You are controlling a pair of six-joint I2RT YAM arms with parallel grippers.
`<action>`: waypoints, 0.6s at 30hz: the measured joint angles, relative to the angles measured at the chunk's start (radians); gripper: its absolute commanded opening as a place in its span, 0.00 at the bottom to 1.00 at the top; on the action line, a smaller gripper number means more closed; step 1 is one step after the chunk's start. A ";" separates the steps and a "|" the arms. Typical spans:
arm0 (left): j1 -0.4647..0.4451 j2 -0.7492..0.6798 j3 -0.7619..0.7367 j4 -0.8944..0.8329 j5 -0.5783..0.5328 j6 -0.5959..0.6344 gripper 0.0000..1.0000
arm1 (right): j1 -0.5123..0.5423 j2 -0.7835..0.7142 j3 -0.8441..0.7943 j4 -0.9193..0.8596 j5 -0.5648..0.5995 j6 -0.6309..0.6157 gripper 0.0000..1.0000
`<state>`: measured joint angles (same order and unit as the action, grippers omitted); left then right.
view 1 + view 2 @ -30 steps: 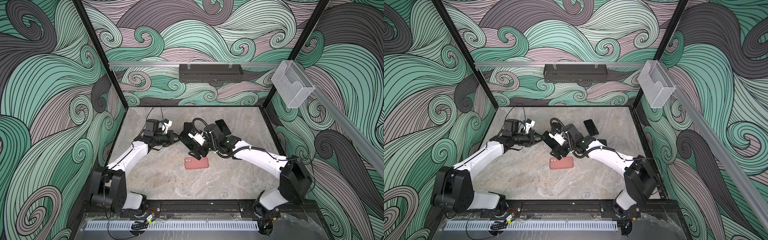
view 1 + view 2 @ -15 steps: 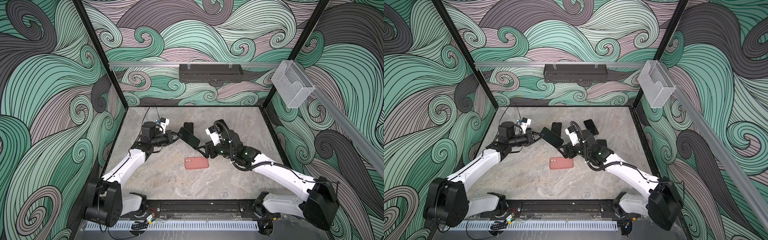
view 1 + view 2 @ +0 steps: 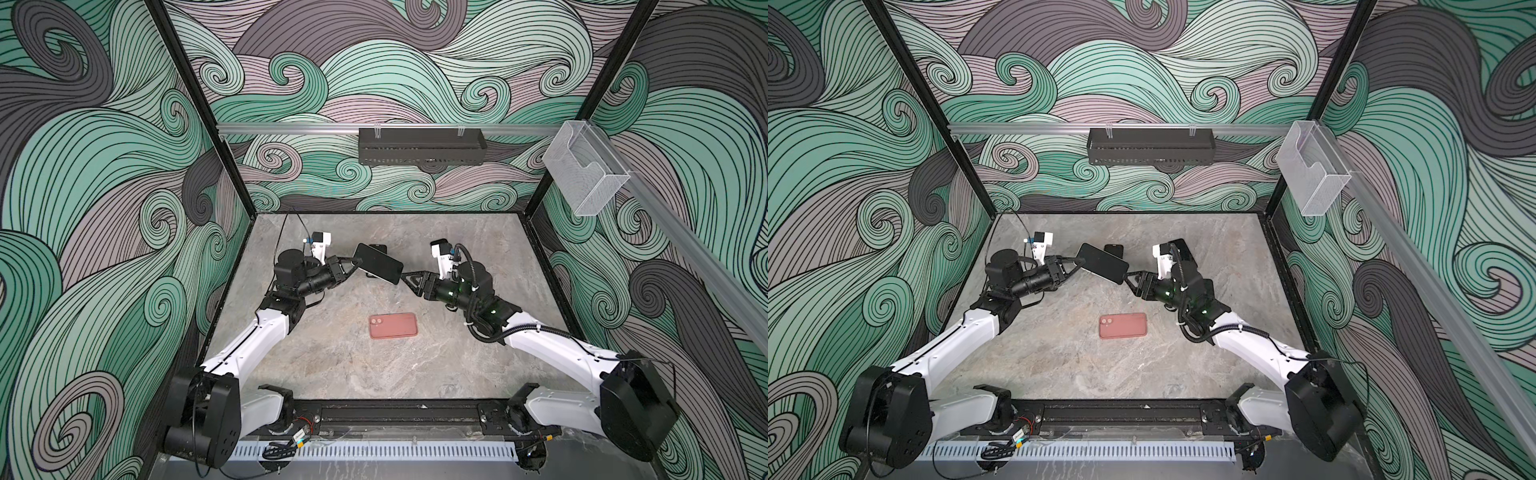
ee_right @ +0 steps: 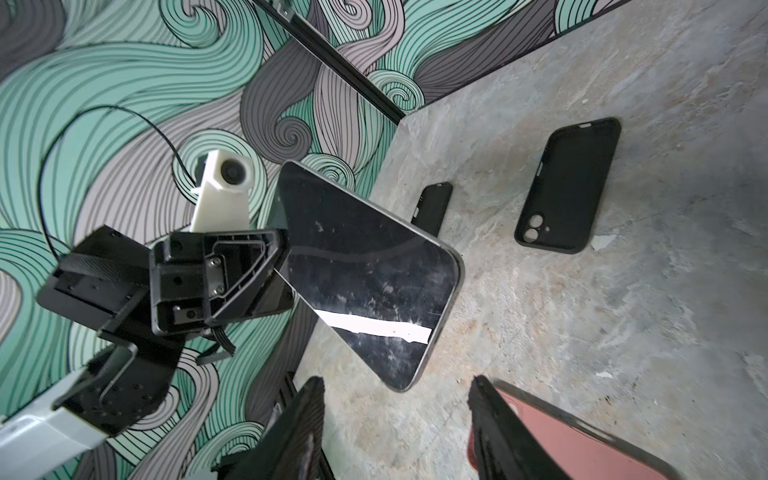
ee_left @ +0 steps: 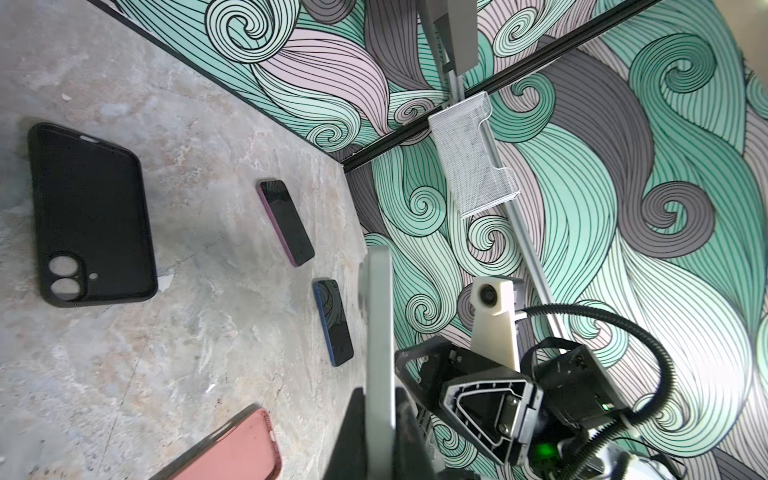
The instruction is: Put the phone into the phone case
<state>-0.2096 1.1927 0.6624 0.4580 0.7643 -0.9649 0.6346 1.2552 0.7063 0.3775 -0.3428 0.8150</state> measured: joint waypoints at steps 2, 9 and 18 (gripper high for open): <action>0.000 0.000 -0.005 0.043 0.008 -0.031 0.00 | -0.001 0.006 -0.007 0.047 -0.013 0.030 0.52; 0.000 -0.026 -0.014 0.119 0.019 -0.096 0.00 | -0.010 0.013 -0.014 0.149 -0.043 0.098 0.46; 0.000 -0.038 -0.014 0.184 0.034 -0.163 0.00 | -0.013 0.048 -0.013 0.209 -0.066 0.137 0.44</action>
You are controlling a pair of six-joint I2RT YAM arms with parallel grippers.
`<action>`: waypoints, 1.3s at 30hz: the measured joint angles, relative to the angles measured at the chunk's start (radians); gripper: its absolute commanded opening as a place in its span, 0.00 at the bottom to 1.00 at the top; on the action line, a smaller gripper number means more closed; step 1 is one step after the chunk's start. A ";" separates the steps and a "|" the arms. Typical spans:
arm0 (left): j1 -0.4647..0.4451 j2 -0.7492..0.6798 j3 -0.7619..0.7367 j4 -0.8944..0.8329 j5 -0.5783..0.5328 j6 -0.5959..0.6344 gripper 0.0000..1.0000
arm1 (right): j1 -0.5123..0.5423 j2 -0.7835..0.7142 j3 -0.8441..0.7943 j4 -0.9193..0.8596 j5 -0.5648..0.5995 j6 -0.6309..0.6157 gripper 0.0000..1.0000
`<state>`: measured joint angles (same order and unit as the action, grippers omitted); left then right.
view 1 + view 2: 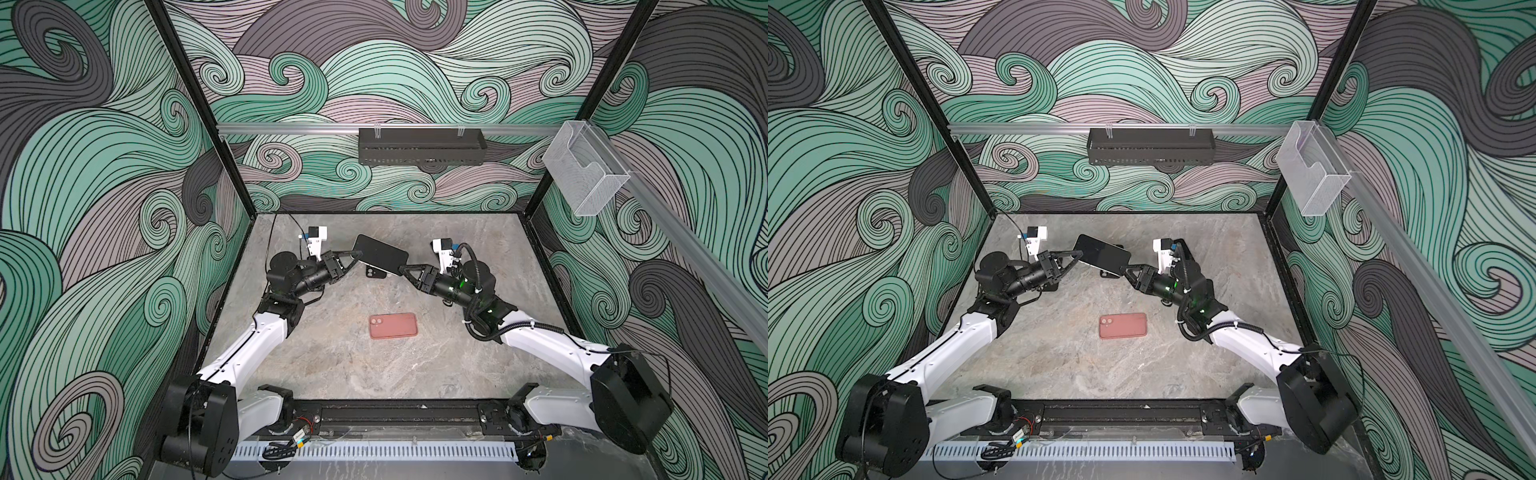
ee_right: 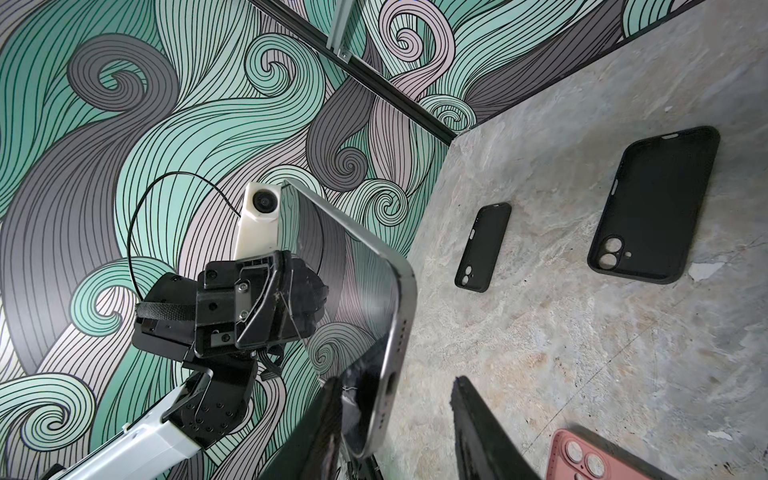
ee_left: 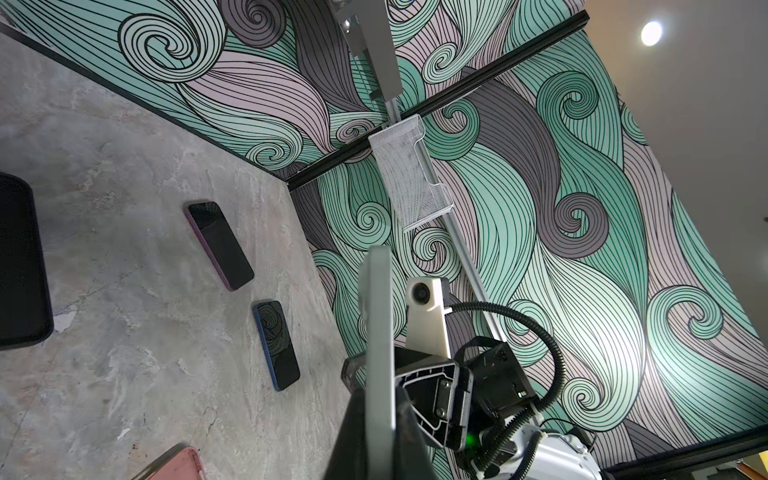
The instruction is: Put the phone into the phone case
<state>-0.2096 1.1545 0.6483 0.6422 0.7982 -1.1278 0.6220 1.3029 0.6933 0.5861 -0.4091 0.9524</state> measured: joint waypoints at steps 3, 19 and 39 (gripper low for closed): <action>0.000 0.000 -0.005 0.017 0.000 -0.016 0.00 | -0.001 0.026 0.000 0.058 -0.020 0.028 0.41; 0.001 0.009 -0.017 0.117 0.006 -0.082 0.00 | -0.004 0.074 0.000 0.303 -0.042 0.150 0.24; 0.002 0.019 -0.015 0.032 -0.013 -0.050 0.50 | -0.012 0.065 0.000 0.329 -0.052 0.156 0.00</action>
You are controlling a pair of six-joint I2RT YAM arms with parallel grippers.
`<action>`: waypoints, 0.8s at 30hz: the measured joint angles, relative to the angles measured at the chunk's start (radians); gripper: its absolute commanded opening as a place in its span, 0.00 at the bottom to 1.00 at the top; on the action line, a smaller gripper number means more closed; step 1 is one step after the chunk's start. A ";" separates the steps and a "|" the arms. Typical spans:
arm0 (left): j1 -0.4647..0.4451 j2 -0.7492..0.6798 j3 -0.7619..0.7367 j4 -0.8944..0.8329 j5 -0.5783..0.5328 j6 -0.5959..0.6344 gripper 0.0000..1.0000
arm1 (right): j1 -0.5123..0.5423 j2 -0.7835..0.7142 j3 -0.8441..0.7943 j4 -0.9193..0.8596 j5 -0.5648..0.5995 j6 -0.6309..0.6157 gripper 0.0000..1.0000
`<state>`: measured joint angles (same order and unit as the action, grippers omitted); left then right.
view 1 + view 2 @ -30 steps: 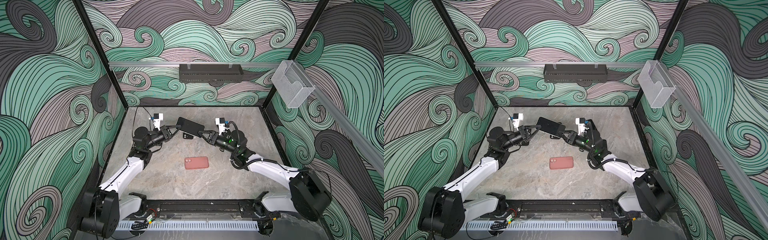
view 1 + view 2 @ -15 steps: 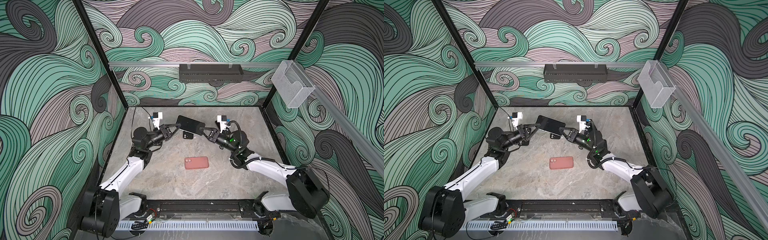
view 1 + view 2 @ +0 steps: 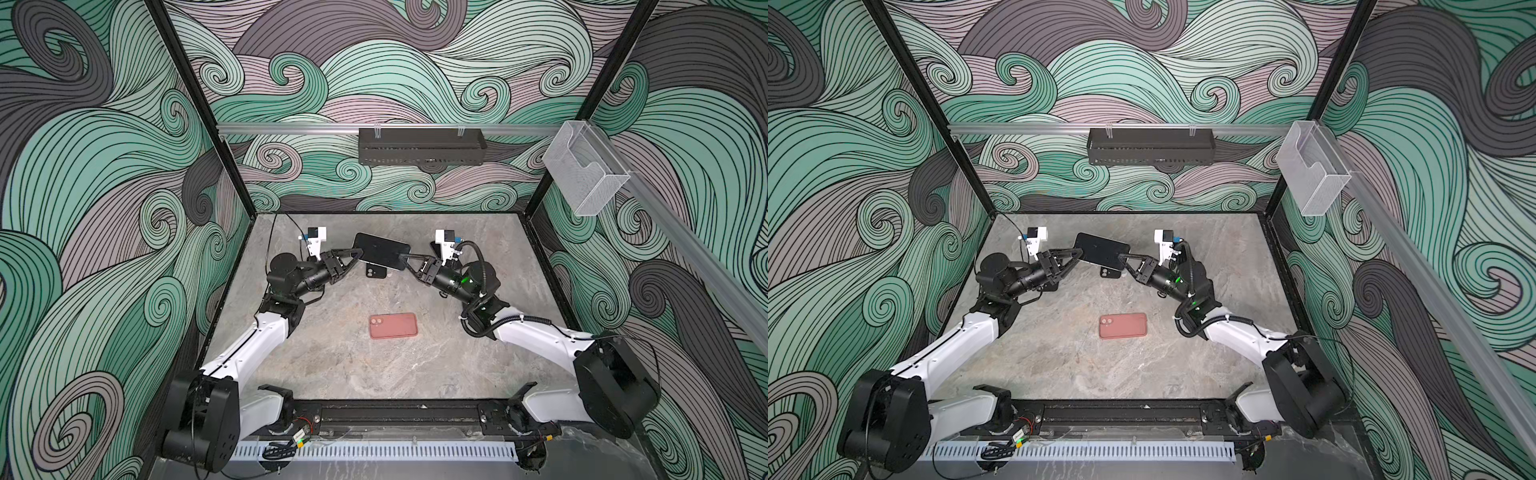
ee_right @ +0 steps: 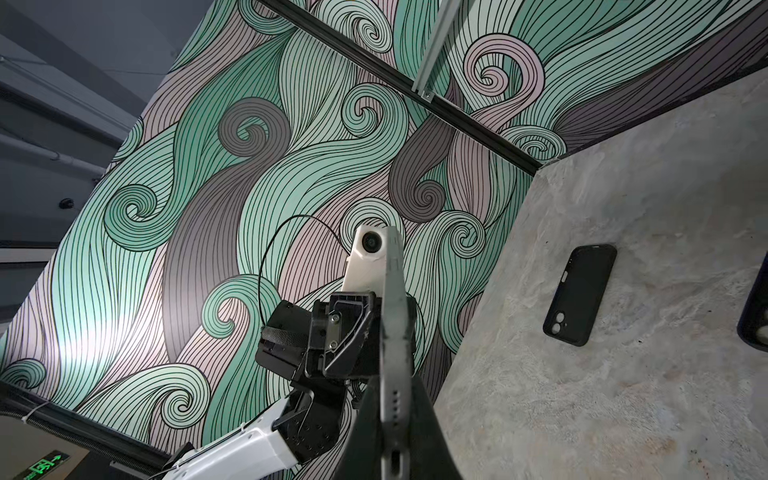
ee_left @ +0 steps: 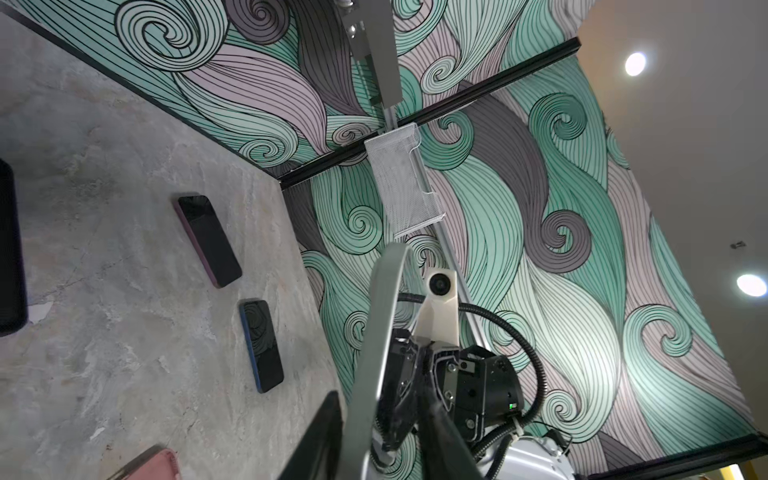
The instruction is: Put the phone into the phone case
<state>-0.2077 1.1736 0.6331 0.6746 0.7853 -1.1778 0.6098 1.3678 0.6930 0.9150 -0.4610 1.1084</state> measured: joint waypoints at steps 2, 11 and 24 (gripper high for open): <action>0.000 -0.007 0.001 -0.043 -0.003 0.026 0.59 | -0.003 -0.009 0.000 -0.018 0.000 -0.005 0.00; 0.000 -0.093 0.020 -0.359 -0.059 0.227 0.74 | -0.026 -0.102 -0.002 -0.169 0.001 -0.074 0.00; 0.000 -0.144 0.023 -0.707 -0.086 0.466 0.88 | -0.134 -0.256 -0.002 -0.687 -0.056 -0.283 0.00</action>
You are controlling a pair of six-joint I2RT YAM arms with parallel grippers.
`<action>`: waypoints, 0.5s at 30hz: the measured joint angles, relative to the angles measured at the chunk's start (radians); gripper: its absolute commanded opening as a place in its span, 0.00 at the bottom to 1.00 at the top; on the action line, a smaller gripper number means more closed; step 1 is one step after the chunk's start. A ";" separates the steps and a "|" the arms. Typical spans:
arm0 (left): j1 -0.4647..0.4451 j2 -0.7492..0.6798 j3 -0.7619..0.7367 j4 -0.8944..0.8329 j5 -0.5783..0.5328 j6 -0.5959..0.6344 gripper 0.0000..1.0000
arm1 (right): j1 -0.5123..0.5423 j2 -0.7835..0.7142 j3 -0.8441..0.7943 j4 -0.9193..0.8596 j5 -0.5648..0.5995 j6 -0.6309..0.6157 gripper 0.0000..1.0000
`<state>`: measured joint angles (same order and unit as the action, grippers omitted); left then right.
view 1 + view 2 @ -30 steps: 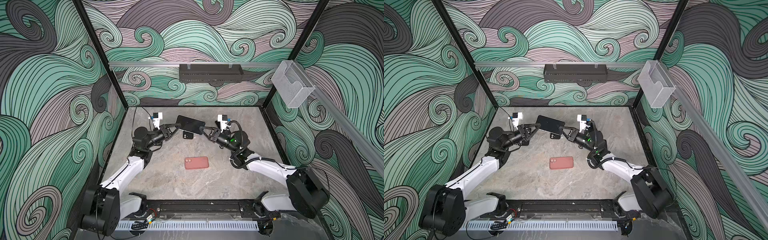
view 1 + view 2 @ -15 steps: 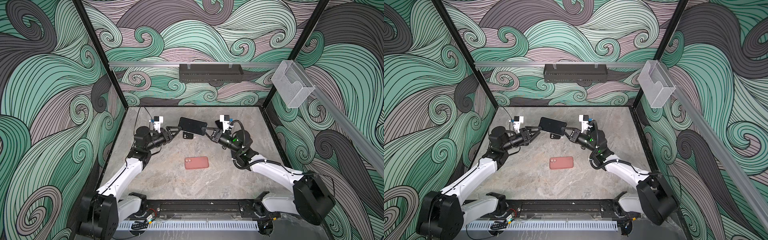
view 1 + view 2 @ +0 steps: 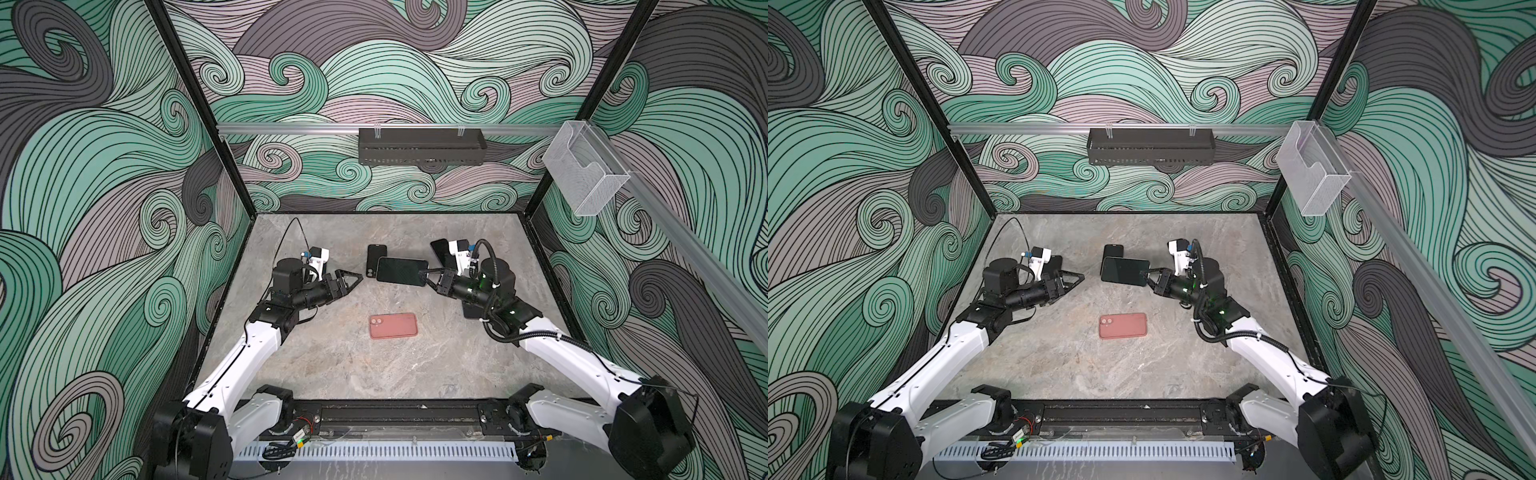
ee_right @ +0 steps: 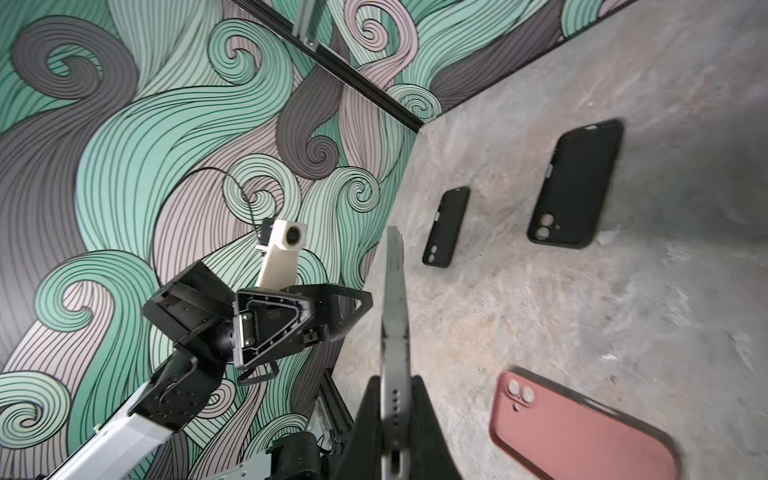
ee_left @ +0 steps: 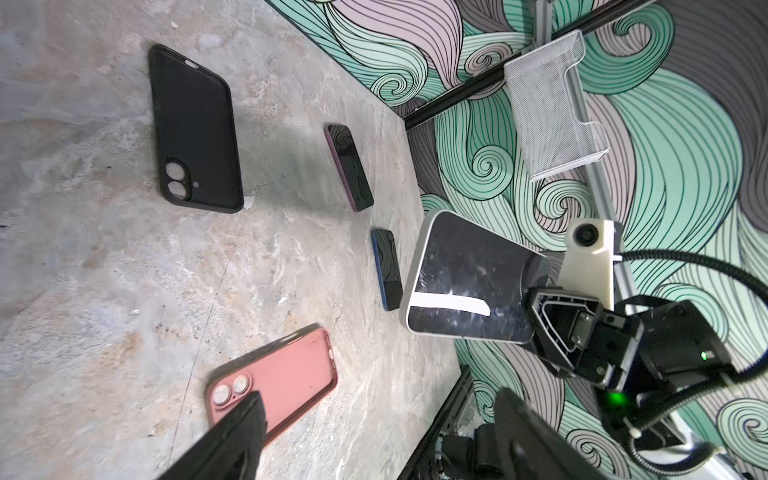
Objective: Put the phone into the phone case
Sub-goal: 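Lower the phone with both grippers onto the pink case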
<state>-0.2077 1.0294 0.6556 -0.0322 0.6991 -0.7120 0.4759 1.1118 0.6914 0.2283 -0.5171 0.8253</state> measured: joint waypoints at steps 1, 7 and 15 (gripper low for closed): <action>0.000 -0.005 0.000 -0.027 0.000 0.018 0.88 | -0.015 -0.014 0.000 -0.045 -0.009 -0.016 0.00; -0.006 -0.008 -0.013 -0.170 -0.023 0.103 0.92 | -0.040 -0.058 0.000 -0.262 -0.052 -0.118 0.00; -0.071 0.008 -0.045 -0.246 -0.114 0.148 0.93 | -0.040 0.018 0.000 -0.435 -0.110 -0.201 0.00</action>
<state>-0.2790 1.0374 0.6106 -0.2783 0.5850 -0.5644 0.4362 1.1294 0.6914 -0.2070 -0.6270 0.6239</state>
